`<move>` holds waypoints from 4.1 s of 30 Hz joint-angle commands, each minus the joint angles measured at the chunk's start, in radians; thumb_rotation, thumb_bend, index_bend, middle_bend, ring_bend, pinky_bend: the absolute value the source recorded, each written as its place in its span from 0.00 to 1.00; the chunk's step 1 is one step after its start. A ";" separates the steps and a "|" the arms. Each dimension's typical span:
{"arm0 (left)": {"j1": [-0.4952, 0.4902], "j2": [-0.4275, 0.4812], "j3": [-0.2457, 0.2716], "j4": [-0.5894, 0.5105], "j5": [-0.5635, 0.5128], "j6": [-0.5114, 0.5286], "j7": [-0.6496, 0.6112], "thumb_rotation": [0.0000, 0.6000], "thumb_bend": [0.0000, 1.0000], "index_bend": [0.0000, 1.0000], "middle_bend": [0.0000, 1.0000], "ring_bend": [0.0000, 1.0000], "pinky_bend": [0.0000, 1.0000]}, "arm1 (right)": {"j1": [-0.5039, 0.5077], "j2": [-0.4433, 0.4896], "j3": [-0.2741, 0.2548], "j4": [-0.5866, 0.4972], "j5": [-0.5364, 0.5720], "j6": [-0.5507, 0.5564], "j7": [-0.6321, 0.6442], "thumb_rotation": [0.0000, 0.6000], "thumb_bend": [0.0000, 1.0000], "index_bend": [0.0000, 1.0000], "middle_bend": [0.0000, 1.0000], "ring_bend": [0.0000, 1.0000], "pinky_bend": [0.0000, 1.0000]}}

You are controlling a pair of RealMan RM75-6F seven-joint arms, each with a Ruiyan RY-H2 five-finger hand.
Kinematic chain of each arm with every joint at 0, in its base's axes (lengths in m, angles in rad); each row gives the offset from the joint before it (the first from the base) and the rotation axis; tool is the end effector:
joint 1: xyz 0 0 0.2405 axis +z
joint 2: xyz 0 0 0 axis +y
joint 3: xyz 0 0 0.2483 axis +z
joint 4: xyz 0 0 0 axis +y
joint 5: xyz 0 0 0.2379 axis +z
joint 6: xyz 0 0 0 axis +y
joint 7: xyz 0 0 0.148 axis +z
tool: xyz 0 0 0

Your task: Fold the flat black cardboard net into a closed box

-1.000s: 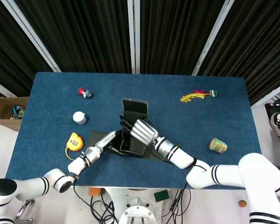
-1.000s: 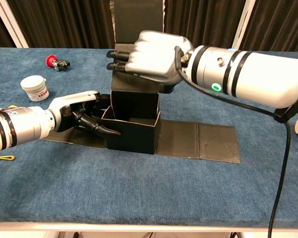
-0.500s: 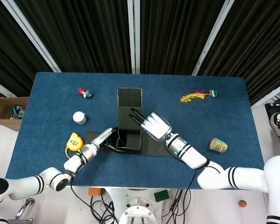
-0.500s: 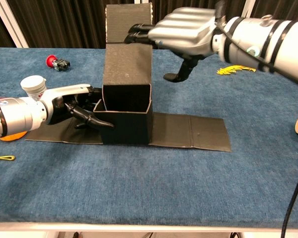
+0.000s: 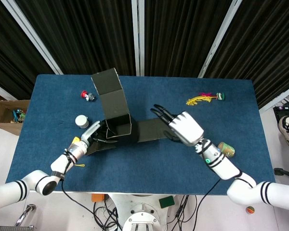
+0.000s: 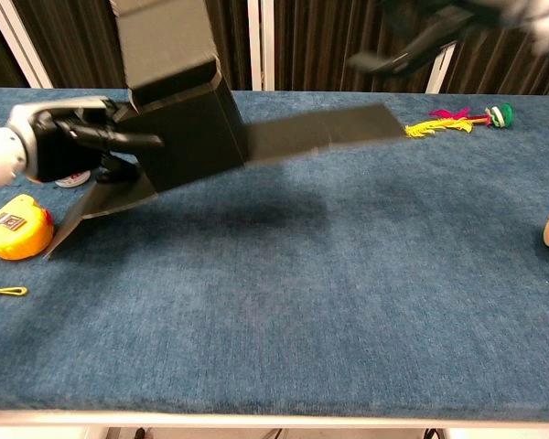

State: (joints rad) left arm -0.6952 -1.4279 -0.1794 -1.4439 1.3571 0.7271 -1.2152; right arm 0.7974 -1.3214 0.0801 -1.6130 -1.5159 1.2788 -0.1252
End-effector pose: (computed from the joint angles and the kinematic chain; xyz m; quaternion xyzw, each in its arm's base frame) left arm -0.1732 0.3474 -0.0320 -0.3951 -0.7887 -0.4650 0.0752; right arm -0.0946 -0.3310 0.0407 0.7458 -0.2044 0.5236 0.3577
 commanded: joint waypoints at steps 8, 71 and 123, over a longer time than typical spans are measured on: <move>0.061 0.132 -0.048 -0.097 0.065 0.058 -0.373 1.00 0.00 0.30 0.33 0.51 0.87 | -0.272 0.054 -0.004 0.178 0.067 0.200 0.377 1.00 0.36 0.00 0.17 0.71 1.00; -0.111 -0.029 0.101 0.055 0.121 0.034 0.028 0.91 0.00 0.29 0.31 0.50 0.87 | 0.098 -0.355 0.010 0.527 -0.333 0.045 0.035 1.00 0.15 0.45 0.38 0.78 1.00; -0.104 -0.281 0.154 0.279 0.113 0.035 0.457 0.52 0.00 0.12 0.19 0.49 0.84 | 0.061 -0.700 -0.235 1.268 -0.405 0.272 0.298 1.00 0.20 0.52 0.41 0.78 1.00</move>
State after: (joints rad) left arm -0.7990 -1.7104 -0.0258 -1.1625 1.4691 0.7619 -0.7582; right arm 0.8575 -2.0224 -0.1539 -0.3442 -1.9208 1.5517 0.1735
